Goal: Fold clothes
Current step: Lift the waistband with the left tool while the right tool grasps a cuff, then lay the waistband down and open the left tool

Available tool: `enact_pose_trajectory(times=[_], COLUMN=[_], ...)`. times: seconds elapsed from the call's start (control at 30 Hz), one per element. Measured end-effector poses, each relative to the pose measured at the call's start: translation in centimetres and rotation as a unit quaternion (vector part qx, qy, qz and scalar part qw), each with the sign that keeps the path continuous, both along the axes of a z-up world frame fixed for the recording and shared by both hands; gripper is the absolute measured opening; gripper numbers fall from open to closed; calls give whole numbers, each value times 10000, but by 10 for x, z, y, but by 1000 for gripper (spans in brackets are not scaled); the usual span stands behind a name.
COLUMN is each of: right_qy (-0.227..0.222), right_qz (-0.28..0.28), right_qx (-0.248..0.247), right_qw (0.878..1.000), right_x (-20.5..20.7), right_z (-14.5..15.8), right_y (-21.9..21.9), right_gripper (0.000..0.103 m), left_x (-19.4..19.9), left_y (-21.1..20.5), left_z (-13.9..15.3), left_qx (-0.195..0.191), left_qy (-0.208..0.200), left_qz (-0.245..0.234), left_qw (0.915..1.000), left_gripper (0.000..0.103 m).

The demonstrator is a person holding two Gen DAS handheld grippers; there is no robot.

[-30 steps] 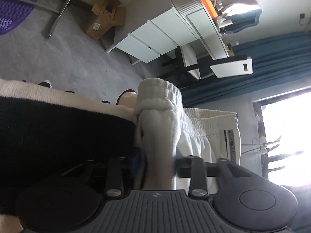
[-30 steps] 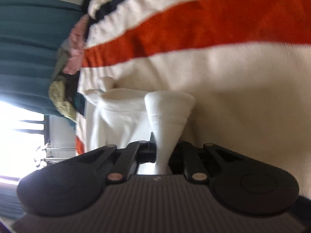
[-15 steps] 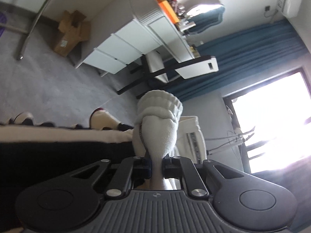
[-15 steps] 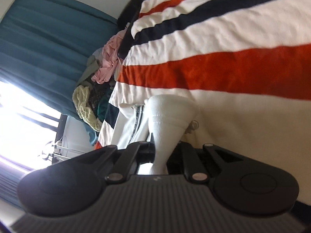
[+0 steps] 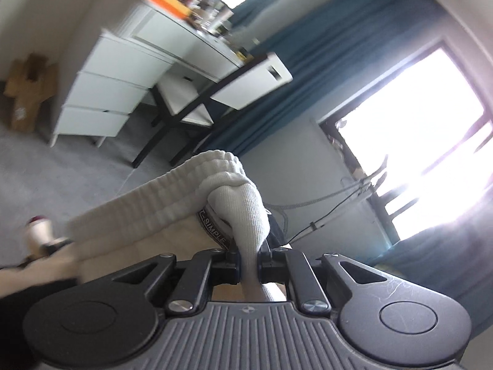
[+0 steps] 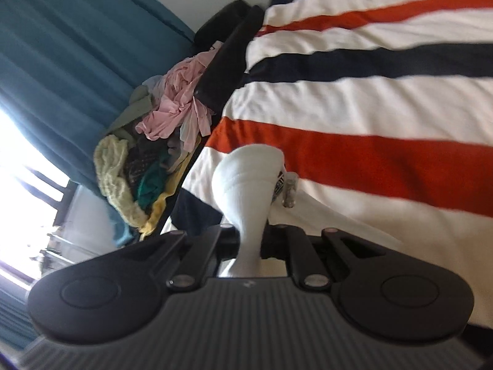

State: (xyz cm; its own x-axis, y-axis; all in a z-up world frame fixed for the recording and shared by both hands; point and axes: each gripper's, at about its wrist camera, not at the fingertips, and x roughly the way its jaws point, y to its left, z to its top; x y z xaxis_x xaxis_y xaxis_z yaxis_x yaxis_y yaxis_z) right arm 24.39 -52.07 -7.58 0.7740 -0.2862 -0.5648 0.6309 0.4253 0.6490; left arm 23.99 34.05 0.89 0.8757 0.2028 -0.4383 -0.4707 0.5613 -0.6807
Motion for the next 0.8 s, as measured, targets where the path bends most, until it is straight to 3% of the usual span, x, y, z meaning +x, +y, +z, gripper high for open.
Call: enact_pose_trajectory(times=[0.17, 0.3, 0.43, 0.53, 0.57, 0.6, 0.7, 0.77, 0.8], right_qy=[472, 737, 756, 638, 621, 604, 530, 426, 366], right_qz=[-172, -22, 150, 436, 546, 657, 1012, 1306, 1398], right_qx=[-257, -759, -845, -878, -829, -780, -635, -548, -531], right_qw=[9984, 9944, 9934, 9931, 9931, 9930, 9914, 9890, 9881], right_x=[96, 147, 157, 151, 146, 141, 122, 100, 87], right_z=[-41, -74, -97, -94, -90, -85, -71, -61, -57], right_y=[2, 7, 4, 1, 0, -1, -1, 4, 8], right_gripper=[7, 7, 8, 9, 9, 11, 25, 43, 61], left_x=[107, 156, 166, 162, 158, 152, 128, 111, 98], left_y=[-19, -28, -23, -17, -16, -15, -17, -24, -28], left_z=[-31, -54, -73, -75, -73, -69, -55, -48, -46], left_qx=[293, 379, 240, 161, 156, 155, 139, 271, 316], left_qy=[407, 758, 812, 700, 681, 652, 301, 325, 382], left_qz=[-133, -110, -175, -266, -314, -351, -926, -1188, -1254], left_qw=[9987, 9963, 9963, 9971, 9971, 9971, 9952, 9920, 9909], left_gripper=[11, 11, 15, 18, 24, 35, 62, 66, 70])
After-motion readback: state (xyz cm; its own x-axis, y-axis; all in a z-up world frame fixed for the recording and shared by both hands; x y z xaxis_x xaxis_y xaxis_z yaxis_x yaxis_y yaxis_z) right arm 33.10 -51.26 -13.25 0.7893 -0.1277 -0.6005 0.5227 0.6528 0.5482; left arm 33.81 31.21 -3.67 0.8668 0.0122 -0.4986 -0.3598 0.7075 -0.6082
